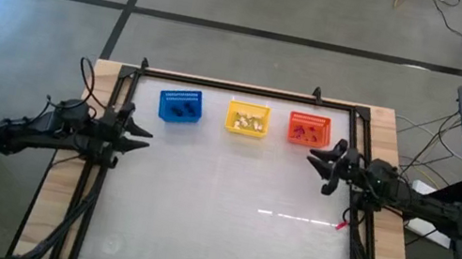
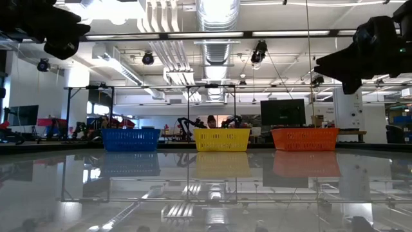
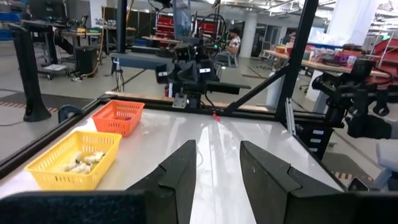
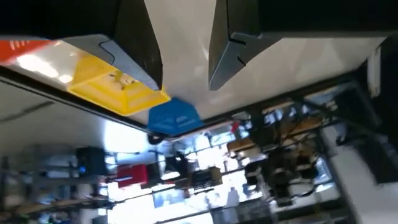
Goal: Sort Halloween decoration
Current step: Return to Home Position
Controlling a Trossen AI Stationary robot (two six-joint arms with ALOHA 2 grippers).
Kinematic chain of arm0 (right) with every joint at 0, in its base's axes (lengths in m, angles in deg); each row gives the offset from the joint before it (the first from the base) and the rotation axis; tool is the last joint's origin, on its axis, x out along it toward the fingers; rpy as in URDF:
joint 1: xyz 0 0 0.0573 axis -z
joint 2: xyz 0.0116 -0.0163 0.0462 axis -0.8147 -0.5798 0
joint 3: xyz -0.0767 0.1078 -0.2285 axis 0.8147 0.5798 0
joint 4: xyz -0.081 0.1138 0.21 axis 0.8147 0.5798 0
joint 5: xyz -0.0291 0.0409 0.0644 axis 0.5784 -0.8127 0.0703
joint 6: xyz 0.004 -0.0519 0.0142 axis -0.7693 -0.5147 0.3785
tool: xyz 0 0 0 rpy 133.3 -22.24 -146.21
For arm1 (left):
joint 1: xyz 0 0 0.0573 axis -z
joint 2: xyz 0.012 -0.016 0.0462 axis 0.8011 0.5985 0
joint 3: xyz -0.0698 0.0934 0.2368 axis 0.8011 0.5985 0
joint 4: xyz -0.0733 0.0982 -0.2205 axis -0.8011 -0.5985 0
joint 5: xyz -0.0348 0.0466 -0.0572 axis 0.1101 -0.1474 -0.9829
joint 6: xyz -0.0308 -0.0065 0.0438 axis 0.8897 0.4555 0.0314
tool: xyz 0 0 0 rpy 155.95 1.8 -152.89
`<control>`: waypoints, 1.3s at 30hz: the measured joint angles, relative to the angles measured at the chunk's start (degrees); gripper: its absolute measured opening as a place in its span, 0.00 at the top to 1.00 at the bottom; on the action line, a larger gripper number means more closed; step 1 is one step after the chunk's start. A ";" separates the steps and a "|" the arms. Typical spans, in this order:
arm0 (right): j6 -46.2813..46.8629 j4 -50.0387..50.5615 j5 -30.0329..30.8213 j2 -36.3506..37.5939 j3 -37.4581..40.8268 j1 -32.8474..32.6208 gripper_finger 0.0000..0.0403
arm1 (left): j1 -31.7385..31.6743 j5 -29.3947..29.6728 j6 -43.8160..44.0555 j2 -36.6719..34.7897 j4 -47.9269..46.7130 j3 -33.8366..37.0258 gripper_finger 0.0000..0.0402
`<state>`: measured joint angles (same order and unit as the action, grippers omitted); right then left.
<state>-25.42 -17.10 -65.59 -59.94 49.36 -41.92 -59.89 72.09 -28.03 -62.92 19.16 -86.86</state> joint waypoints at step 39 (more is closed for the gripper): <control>-2.61 0.24 -3.10 -1.62 0.02 0.00 0.69 | 0.02 -2.60 3.44 -0.87 22.59 16.43 0.73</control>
<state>-28.03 -16.86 -68.70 -61.56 49.38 -41.92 -59.87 69.49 -24.59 -63.79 41.75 -70.42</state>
